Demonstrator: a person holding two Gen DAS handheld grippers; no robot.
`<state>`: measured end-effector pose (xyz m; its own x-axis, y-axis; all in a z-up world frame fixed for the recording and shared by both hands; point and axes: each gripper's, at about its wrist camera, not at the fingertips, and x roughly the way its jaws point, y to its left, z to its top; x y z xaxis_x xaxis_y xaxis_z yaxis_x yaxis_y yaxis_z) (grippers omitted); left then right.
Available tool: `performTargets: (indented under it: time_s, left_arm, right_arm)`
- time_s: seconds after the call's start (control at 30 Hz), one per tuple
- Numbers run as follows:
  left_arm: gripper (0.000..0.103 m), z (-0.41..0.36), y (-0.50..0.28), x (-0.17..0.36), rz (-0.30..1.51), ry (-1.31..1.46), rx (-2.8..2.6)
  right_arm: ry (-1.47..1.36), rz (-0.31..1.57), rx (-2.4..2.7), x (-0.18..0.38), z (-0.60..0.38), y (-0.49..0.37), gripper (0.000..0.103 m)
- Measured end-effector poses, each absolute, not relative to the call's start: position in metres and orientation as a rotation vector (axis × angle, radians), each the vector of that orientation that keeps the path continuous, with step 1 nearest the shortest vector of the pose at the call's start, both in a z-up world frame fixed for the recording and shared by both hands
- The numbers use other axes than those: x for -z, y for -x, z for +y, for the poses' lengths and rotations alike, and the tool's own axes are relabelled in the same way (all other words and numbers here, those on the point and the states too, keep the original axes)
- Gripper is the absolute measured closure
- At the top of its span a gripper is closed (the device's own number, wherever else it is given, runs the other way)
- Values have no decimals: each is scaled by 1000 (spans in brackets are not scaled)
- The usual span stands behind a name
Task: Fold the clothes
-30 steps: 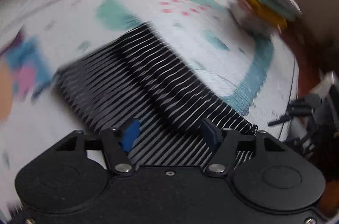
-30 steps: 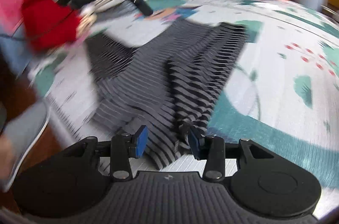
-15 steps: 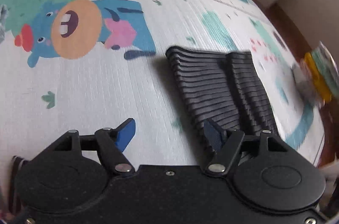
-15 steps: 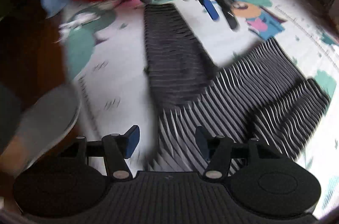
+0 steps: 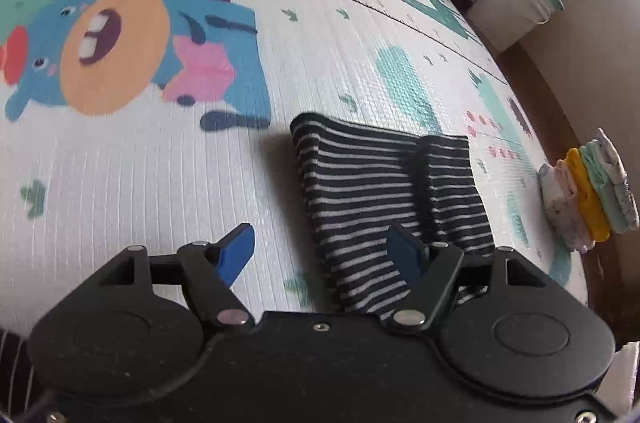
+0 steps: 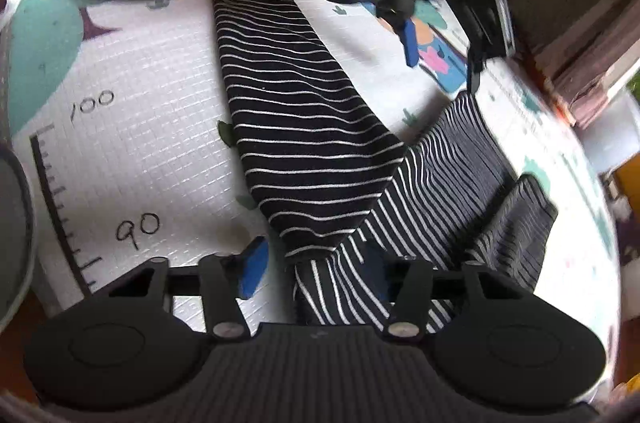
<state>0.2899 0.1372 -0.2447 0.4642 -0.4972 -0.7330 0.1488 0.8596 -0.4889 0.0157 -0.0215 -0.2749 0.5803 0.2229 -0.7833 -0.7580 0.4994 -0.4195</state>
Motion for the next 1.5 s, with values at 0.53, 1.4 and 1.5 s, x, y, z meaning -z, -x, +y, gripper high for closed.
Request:
performTargets:
  time_s: [0.53, 1.4, 1.5]
  left_arm:
    - [72, 111, -348, 266, 987, 351, 332]
    - [86, 11, -349, 252, 973, 131, 374]
    - [86, 30, -342, 245, 908, 147, 434]
  right_arm:
    - [372, 834, -520, 263, -50, -42, 88]
    - [-458, 967, -238, 290, -161, -59, 89]
    - [-464, 958, -252, 291, -161, -59, 89]
